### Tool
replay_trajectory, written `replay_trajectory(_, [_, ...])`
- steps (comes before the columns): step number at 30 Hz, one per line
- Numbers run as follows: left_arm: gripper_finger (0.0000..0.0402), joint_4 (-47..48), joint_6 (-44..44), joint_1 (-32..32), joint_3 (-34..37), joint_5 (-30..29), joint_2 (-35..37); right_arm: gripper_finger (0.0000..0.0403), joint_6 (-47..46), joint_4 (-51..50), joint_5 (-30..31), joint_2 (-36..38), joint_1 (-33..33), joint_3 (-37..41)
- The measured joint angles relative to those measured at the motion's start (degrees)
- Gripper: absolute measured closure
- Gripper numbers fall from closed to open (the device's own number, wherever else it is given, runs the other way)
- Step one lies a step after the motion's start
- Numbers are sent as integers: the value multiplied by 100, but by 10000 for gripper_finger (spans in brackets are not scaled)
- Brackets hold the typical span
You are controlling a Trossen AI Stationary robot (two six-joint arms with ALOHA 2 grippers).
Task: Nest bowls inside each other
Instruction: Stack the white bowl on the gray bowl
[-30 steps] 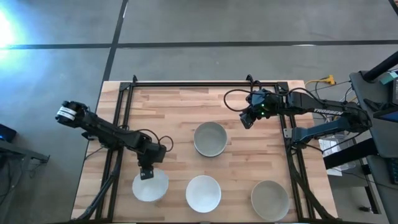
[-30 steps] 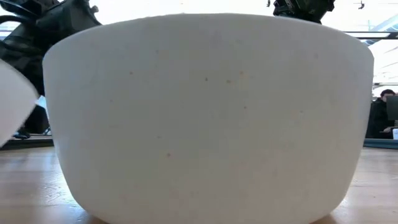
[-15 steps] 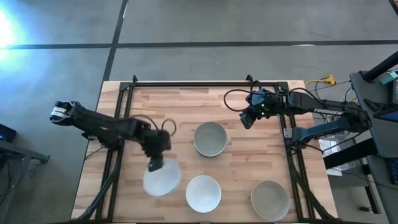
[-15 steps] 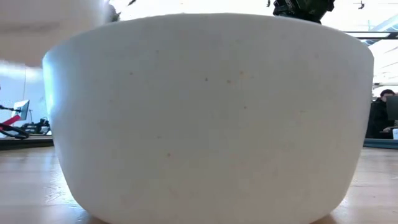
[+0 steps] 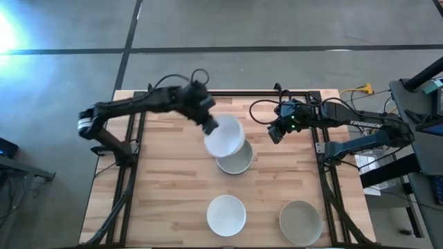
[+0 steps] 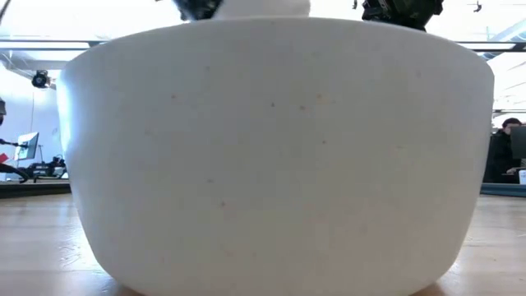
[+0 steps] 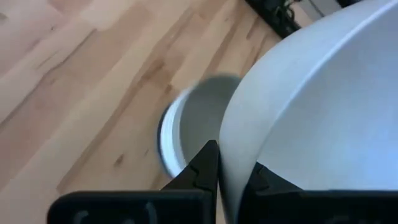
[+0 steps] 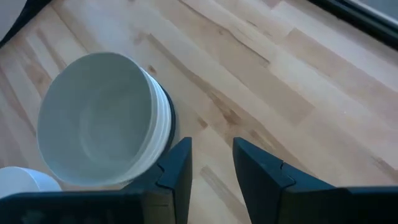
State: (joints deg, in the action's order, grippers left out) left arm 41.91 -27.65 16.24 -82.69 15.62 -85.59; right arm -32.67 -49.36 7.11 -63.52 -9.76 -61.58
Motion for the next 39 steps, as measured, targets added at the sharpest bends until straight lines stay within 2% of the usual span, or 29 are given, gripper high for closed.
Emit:
replay_trajectory(4, [401, 639, 4, 196, -936, 399, -839, 291, -336, -399, 61, 75, 0, -4])
replay_trajectory(9, [401, 1898, 334, 207, -2076, 459, -1864, 291, -376, -826, 201, 316, 0, -4])
replay_trajectory(15, [401, 2329, 469, 129, -2897, 520, -2616, 291, -149, -877, 203, 765, 0, -4])
replay_trajectory(25, [402, 2633, 429, 6, -2869, 401, -2844, 291, -71, -872, 257, 1364, 0, -4])
replay_trajectory(31, [402, 2614, 430, -88, -2715, 181, -2844, 291, -46, -871, 494, 1392, 0, -4])
replay_trajectory(36, [402, 2583, 417, -168, -2630, -279, -2844, 291, 15, -869, 498, 1339, 0, -2])
replay_trajectory(39, [402, 2496, 414, -167, -2630, -318, -2844, 291, 22, -870, 499, 1325, 0, -2])
